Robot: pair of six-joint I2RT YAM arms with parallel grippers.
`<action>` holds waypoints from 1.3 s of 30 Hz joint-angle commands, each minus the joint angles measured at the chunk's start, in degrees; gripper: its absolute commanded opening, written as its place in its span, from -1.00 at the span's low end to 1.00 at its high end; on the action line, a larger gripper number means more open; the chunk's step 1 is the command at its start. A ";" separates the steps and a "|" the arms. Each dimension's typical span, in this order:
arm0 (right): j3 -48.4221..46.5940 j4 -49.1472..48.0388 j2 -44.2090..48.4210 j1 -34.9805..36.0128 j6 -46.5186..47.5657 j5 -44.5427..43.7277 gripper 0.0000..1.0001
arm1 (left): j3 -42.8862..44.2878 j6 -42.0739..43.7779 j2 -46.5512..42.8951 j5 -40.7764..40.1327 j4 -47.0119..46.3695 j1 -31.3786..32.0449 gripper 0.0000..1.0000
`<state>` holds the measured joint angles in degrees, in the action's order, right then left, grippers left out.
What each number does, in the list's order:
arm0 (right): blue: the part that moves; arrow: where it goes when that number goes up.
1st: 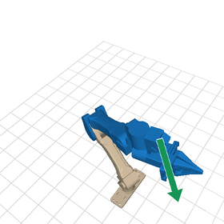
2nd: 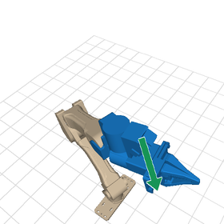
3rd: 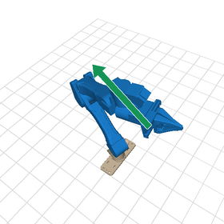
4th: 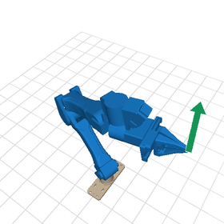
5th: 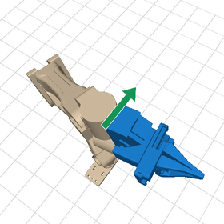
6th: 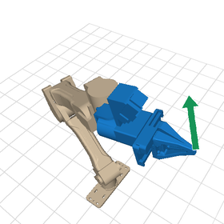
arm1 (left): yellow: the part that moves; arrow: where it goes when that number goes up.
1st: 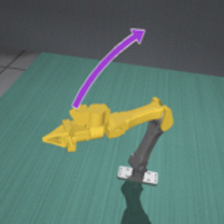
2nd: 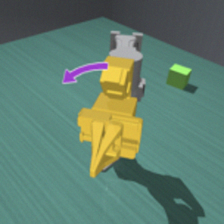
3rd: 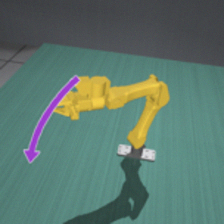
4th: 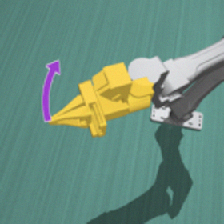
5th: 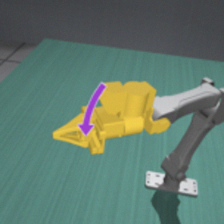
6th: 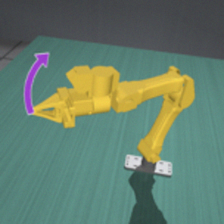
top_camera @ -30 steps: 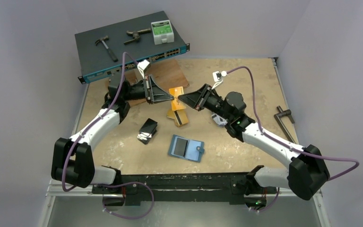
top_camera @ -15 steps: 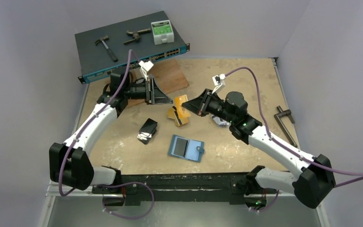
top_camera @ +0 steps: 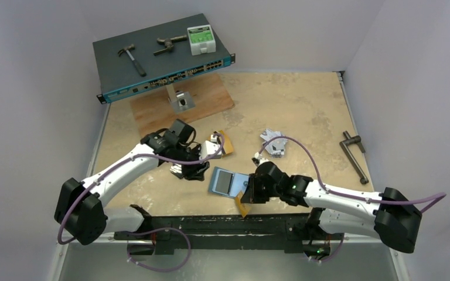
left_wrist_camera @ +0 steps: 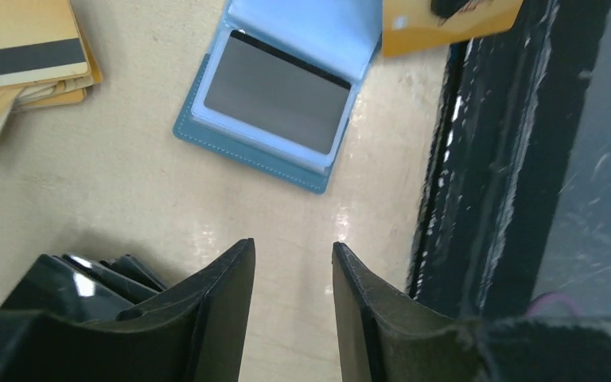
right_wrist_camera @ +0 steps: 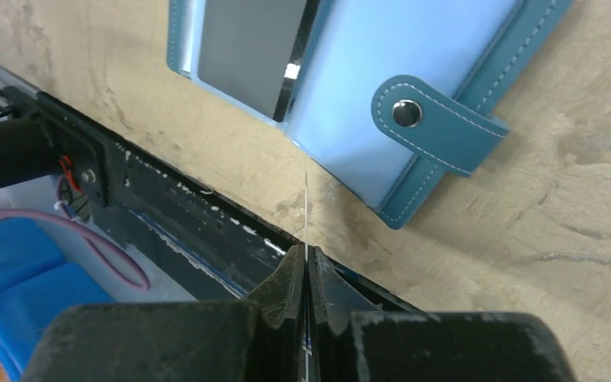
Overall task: Put the credit cards into the card holder
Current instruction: Turn over the card holder at the center of the board.
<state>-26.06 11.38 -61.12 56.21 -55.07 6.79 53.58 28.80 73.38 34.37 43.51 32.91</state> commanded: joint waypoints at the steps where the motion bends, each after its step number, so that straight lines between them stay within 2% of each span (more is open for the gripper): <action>1: -0.09 3.54 1.34 2.45 -5.42 -7.76 -1.00 | 1.18 13.97 -1.09 -7.02 -1.97 2.94 -0.19; 7: 0.26 6.57 3.36 2.59 -7.48 -12.52 -1.00 | 1.54 12.72 5.43 -12.05 -7.62 9.70 -0.19; 11: 0.56 8.57 5.93 2.42 -9.68 -16.48 -1.00 | 5.36 6.05 12.25 -13.84 -7.01 11.36 -0.19; 15: 1.55 6.47 8.89 2.33 -10.08 -16.65 -1.00 | 9.50 -0.76 17.18 -13.62 -5.73 11.39 -0.19; 19: 0.99 7.90 11.28 2.39 -9.88 -18.59 -1.00 | 8.35 -2.04 17.77 -13.18 -7.83 11.97 -0.19; 28: -1.54 15.93 9.71 1.99 -9.04 -22.78 -1.00 | 10.05 -5.83 20.27 -15.33 -7.52 12.22 -0.28; 39: 1.75 7.39 13.15 1.89 -8.95 -19.45 -1.00 | 10.47 -13.84 22.78 -13.92 -8.49 12.64 -0.32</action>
<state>-24.99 23.18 -50.11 58.37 -63.53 -12.49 61.95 19.42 95.57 19.27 36.38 45.21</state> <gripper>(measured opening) 0.004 0.348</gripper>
